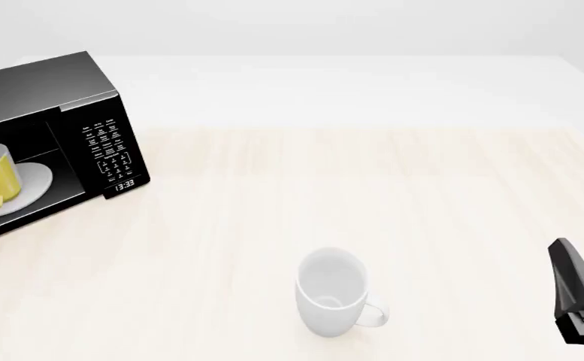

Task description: Put the yellow and white mug in the microwave and close it.

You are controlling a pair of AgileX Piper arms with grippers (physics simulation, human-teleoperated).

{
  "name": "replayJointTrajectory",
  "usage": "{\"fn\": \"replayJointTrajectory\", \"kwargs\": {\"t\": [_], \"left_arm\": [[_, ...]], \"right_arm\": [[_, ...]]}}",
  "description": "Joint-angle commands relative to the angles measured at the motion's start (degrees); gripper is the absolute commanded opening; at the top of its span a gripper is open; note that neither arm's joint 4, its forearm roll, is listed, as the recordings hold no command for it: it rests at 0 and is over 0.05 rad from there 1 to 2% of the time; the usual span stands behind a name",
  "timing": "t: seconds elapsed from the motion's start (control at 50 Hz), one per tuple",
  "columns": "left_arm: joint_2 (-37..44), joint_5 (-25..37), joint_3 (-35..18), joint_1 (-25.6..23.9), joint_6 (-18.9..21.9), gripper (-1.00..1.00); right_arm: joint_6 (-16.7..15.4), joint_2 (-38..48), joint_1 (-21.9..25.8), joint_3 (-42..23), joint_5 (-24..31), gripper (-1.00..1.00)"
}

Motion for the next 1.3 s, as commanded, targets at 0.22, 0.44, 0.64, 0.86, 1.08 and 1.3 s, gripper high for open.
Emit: {"fn": "replayJointTrajectory", "kwargs": {"t": [0.22, 0.44, 0.64, 0.86, 1.08, 1.3], "left_arm": [[2.8, -1.7, 0.7, -4.4, -0.6, 1.00], [2.2, -1.7, 1.1, -7.6, -1.9, 1.00], [1.4, -1.8, 1.6, -10.1, -2.3, 1.00], [1.1, -1.9, 1.8, -11.9, -2.7, 1.00], [0.7, -2.2, 2.1, -14.4, -3.4, 1.00], [-0.1, -1.7, 2.0, -16.9, -4.5, 1.00]], "right_arm": [[0.0, 0.0, 0.0, 0.0, 0.0, 1.00], [0.0, 0.0, 0.0, 0.0, 0.0, 1.00], [0.0, 0.0, 0.0, 0.0, 0.0, 1.00], [0.0, 0.0, 0.0, 0.0, 0.0, 1.00], [0.0, 0.0, 0.0, 0.0, 0.0, 1.00], [0.0, 0.0, 0.0, 0.0, 0.0, 1.00]]}}
